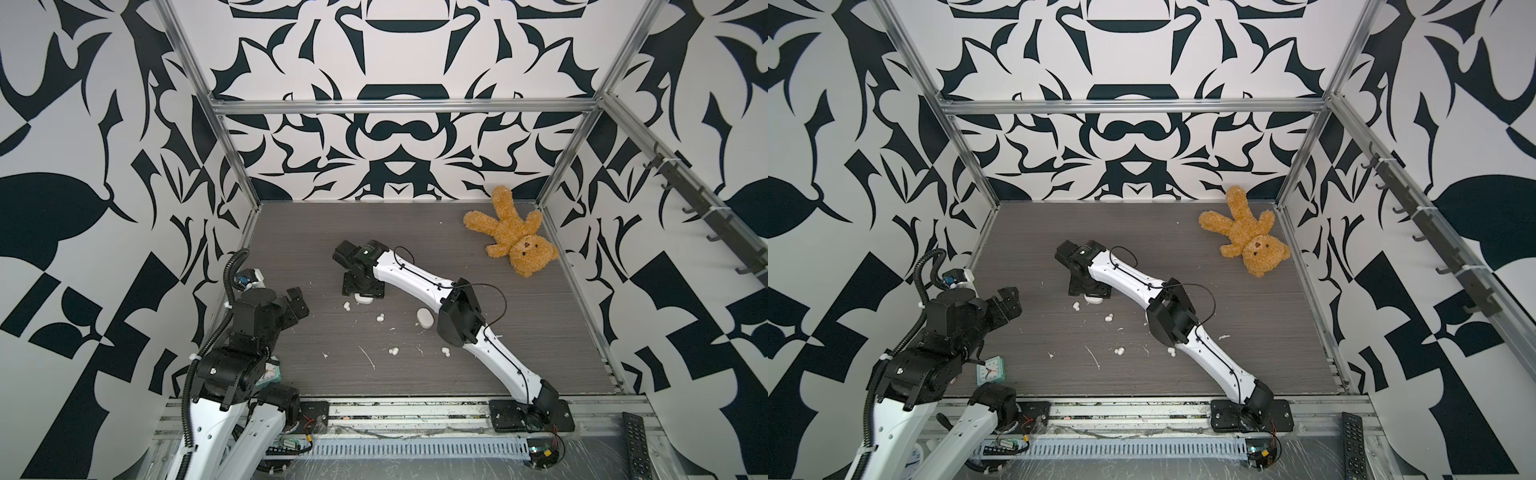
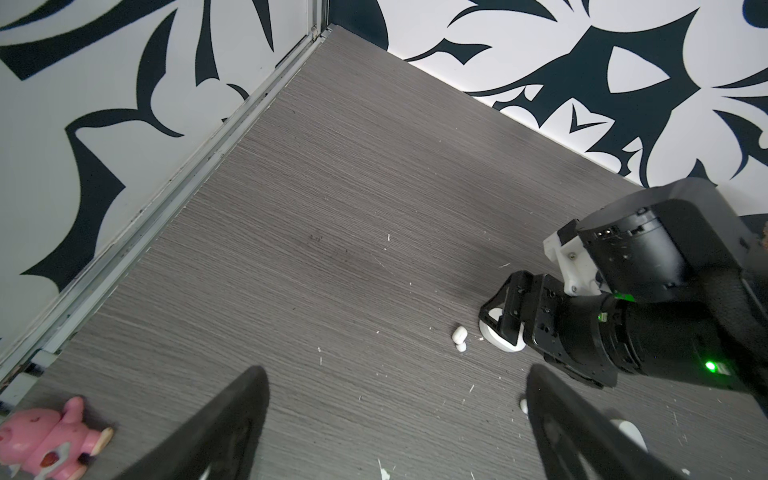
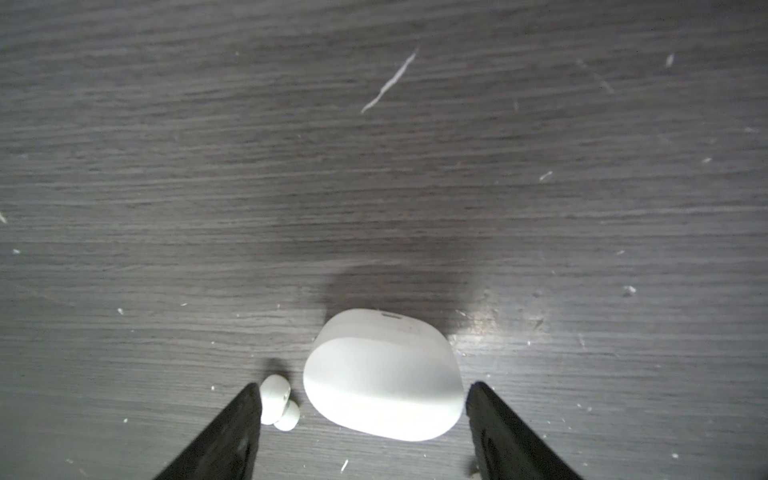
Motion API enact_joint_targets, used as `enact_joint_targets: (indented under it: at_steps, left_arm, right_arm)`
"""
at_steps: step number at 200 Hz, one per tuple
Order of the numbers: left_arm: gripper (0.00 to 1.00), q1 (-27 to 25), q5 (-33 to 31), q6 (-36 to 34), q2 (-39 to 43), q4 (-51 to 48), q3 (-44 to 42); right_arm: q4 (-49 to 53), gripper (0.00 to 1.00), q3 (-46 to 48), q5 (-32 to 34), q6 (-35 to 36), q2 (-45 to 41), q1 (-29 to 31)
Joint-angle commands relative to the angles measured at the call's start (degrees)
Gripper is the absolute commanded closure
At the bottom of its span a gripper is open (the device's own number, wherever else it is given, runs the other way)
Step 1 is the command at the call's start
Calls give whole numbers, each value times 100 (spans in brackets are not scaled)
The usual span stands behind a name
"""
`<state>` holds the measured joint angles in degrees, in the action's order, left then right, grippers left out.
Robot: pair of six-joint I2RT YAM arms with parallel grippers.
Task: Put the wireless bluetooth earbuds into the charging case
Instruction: 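Lower the right gripper and close it on the white charging case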
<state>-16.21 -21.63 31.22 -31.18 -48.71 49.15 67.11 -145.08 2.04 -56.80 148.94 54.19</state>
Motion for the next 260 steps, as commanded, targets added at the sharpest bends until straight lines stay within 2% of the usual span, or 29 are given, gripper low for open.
enact_joint_targets:
  at_steps: [1,48,72,147,260]
  left_arm:
    - [1,-23,3,24,67,-51,-70]
    - [1,-23,22,24,48,-52,-72]
    - [1,-23,26,24,51,-51,-72]
    - [1,-23,54,15,42,-51,-72]
    - [1,-23,71,8,53,-43,-81]
  right_arm:
    - [10,18,-177,174,57,-87,-16]
    - [4,18,-170,174,28,-24,-16]
    - [4,22,-145,182,11,-25,-21]
    - [21,20,-11,174,-60,5,-27]
    - [4,25,111,136,-95,40,-31]
